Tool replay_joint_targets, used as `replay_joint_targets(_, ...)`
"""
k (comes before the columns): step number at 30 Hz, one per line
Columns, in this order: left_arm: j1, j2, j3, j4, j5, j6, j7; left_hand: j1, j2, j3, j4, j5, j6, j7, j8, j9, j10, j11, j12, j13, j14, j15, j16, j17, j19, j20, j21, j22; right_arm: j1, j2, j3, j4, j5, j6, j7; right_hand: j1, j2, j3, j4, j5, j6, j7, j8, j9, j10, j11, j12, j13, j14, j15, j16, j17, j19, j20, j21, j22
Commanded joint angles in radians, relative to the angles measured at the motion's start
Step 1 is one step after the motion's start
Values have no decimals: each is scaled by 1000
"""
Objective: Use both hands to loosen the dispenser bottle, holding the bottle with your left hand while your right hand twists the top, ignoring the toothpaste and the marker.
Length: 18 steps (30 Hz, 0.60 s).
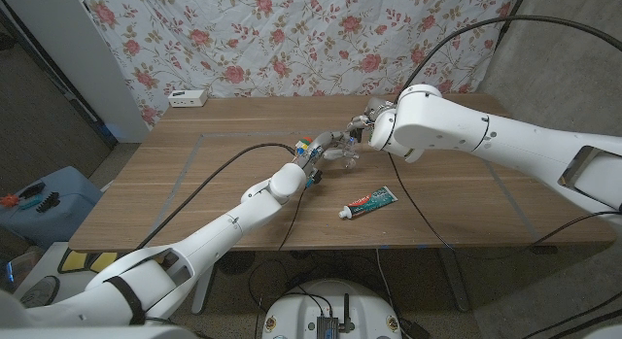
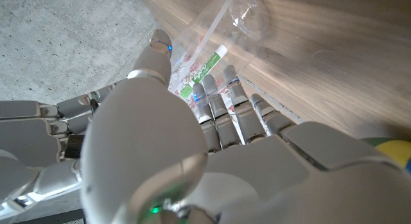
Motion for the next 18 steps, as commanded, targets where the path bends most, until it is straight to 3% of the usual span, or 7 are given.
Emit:
replay_joint_targets(1, 9, 4, -2, -9, -1, 4, 1, -109, 142, 73, 67, 5, 81, -28, 2, 4, 97, -67, 8, 147, 25, -100, 3, 2, 4, -5, -1, 1, 11, 10, -19, 16, 34, 0, -48, 14, 0, 4, 3, 6, 20, -2, 10, 5, 19, -5, 10, 4, 20, -3, 2, 6, 5, -9, -4, 4)
replay_joint_targets(11, 9, 1, -2, -8, 0, 7, 3, -110, 142, 73, 67, 5, 82, -26, 2, 4, 99, -67, 9, 148, 26, -99, 3, 2, 4, -4, -1, 1, 32, 17, -46, 35, 84, 0, -102, 48, -2, 11, 0, 16, 42, -16, 20, 11, 41, -22, 26, 11, 42, -27, 8, 12, 7, -15, -4, 4)
replay_joint_targets(14, 8, 1, -2, -6, -1, 3, 2, -110, 142, 74, 67, 5, 82, -26, 2, 4, 99, -67, 9, 148, 27, -99, 2, 1, 4, -4, -1, 1, 40, 22, -54, 47, 102, 0, -119, 62, -6, 12, 0, 21, 45, -17, 22, 15, 60, -54, 37, 15, 49, -32, 8, 15, 7, -17, -4, 4)
replay_joint_targets(18, 8, 1, -3, -5, 0, 2, 4, -112, 144, 73, 68, 5, 84, -24, 2, 5, 98, -65, 8, 148, 25, -100, 3, 3, 4, -4, -1, 1, 43, 25, -61, 54, 97, 0, -116, 68, -8, 13, 1, 24, 48, -20, 24, 17, 68, -69, 43, 17, 53, -40, 9, 17, 7, -20, -4, 4)
